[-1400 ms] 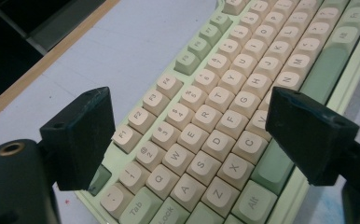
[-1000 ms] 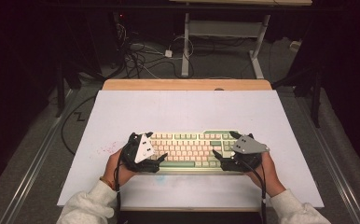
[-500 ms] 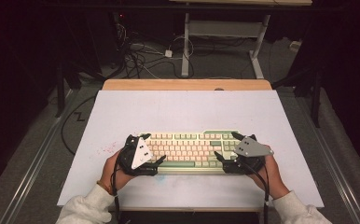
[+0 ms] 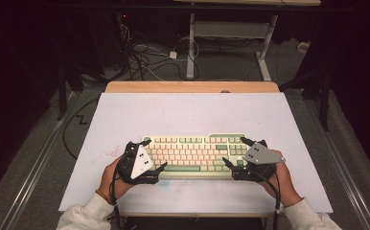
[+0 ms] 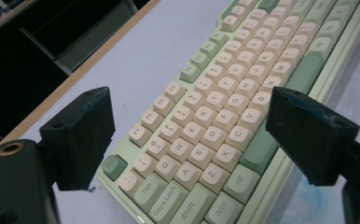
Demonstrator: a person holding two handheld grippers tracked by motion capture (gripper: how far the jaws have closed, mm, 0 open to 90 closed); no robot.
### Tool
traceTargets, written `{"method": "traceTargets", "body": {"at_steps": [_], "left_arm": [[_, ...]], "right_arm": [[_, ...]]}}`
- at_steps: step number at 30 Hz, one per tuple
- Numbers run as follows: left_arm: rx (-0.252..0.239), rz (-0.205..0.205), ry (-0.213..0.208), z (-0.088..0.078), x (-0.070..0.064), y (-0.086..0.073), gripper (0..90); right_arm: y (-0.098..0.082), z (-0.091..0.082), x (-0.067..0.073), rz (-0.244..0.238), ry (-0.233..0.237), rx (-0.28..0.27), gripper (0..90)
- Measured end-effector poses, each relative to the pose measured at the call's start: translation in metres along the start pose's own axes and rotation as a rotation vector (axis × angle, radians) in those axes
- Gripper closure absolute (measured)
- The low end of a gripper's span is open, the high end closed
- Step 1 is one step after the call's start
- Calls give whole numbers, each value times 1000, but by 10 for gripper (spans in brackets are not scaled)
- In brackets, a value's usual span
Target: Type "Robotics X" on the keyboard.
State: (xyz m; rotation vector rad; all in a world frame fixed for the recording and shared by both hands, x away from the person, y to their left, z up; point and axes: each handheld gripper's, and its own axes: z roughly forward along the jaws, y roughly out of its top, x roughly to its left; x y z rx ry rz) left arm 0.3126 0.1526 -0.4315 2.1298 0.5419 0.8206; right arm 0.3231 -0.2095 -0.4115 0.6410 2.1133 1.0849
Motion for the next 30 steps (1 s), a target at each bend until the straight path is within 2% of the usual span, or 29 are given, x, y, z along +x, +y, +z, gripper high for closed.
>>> {"method": "traceTargets", "body": {"at_steps": [8,20,30], "left_arm": [[-10,-6,16,-8,1,-5,149],[5,3,43,-15,-1,-14,149],[4,2,53,-20,-1,-22,149]], "right_arm": [[-3,-6,0,-22,-22,12,165],[-10,-17,-3,-24,-16,10,164],[-16,-24,-5,-17,-36,-4,164]]}}
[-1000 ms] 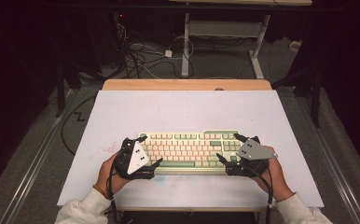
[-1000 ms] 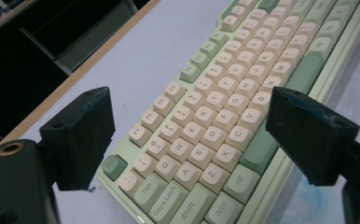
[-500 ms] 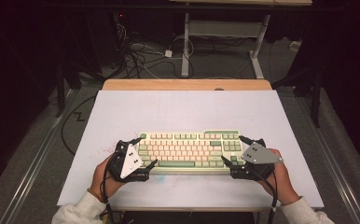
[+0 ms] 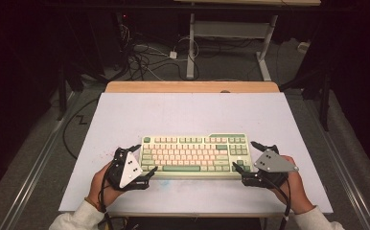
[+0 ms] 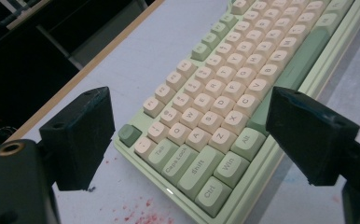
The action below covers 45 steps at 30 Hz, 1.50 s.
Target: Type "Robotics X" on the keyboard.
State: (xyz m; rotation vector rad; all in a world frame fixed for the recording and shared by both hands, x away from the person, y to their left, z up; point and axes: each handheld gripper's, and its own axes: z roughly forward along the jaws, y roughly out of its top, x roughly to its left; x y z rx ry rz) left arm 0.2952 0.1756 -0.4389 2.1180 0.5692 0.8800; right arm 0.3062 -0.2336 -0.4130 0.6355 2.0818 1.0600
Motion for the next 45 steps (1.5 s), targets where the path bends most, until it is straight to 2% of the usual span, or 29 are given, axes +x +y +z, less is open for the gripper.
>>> {"method": "traceTargets", "body": {"at_steps": [10,19,28,41,45], "left_arm": [[1,-9,-7,-3,0,-8,149],[10,-8,-5,-7,0,-17,149],[39,-26,-8,-7,1,-28,149],[80,-79,-12,-11,5,-48,149],[103,-95,-24,-12,4,-55,149]], "right_arm": [[-9,-6,-1,-12,-7,-12,164],[-21,-13,-5,2,-31,-16,163],[-31,-20,-13,28,-54,-10,163],[-55,-28,-16,52,-94,10,163],[-64,-30,-16,77,-110,14,163]]}}
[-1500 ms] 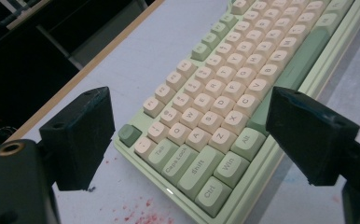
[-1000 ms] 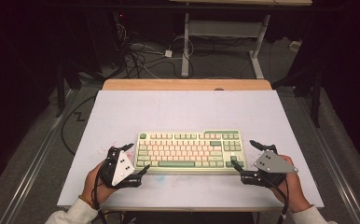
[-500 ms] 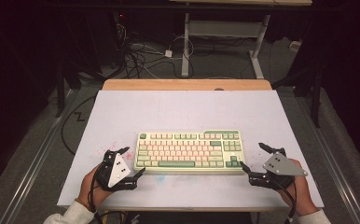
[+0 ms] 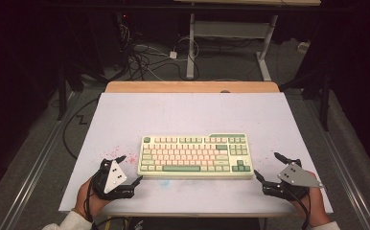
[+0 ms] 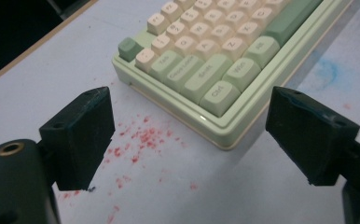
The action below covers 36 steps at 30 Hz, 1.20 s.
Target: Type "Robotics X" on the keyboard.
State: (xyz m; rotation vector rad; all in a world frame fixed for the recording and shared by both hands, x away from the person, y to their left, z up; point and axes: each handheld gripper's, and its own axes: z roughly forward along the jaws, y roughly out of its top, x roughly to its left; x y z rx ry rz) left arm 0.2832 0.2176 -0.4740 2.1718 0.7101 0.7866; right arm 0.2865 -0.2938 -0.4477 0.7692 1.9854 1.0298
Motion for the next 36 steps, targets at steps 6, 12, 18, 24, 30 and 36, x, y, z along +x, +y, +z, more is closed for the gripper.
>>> {"method": "traceTargets", "body": {"at_steps": [6,12,18,24,30,36], "left_arm": [[25,-1,-12,0,-3,-4,149],[22,-1,-8,0,-3,-4,149],[10,5,-6,-4,-5,-5,149],[7,13,-13,-3,-4,-5,149],[11,14,-14,-3,-4,-5,149],[9,20,-16,-3,-6,-4,149]], "right_arm": [[-11,-3,4,28,-6,-2,162],[-12,-3,6,27,-1,-4,162],[-10,-5,8,18,0,-11,162],[-7,-7,11,10,-4,-24,162],[-8,-5,11,5,4,-16,162],[-8,-5,11,0,-3,-16,162]]}}
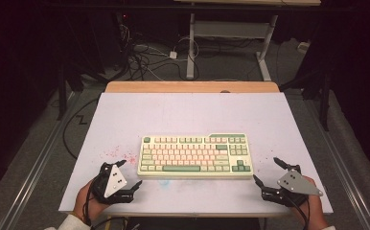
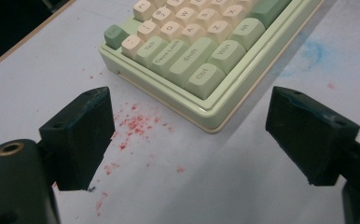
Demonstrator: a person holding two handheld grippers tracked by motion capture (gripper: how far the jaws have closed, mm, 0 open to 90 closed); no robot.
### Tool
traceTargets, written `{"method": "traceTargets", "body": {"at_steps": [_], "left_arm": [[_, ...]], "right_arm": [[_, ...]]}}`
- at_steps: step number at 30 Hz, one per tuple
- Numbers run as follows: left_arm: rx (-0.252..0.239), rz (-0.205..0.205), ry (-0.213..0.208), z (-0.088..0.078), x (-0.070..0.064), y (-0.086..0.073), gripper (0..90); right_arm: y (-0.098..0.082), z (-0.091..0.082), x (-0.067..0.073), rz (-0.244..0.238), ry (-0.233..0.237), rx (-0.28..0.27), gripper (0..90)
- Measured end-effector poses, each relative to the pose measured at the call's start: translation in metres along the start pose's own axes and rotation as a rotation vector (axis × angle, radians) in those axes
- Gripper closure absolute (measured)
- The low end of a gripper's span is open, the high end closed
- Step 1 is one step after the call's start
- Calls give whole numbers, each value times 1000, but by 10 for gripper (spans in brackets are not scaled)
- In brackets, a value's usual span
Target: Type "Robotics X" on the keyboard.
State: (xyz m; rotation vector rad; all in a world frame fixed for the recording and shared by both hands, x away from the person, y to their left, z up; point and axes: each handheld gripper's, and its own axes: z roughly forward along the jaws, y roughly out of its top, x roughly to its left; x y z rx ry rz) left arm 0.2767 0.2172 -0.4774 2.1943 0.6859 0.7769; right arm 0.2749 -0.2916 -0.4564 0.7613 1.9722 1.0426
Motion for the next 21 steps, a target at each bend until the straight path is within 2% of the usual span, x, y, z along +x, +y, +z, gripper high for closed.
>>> {"method": "traceTargets", "body": {"at_steps": [21], "left_arm": [[4,-5,-5,4,2,2,145]], "right_arm": [[-2,2,-1,1,4,5,162]]}}
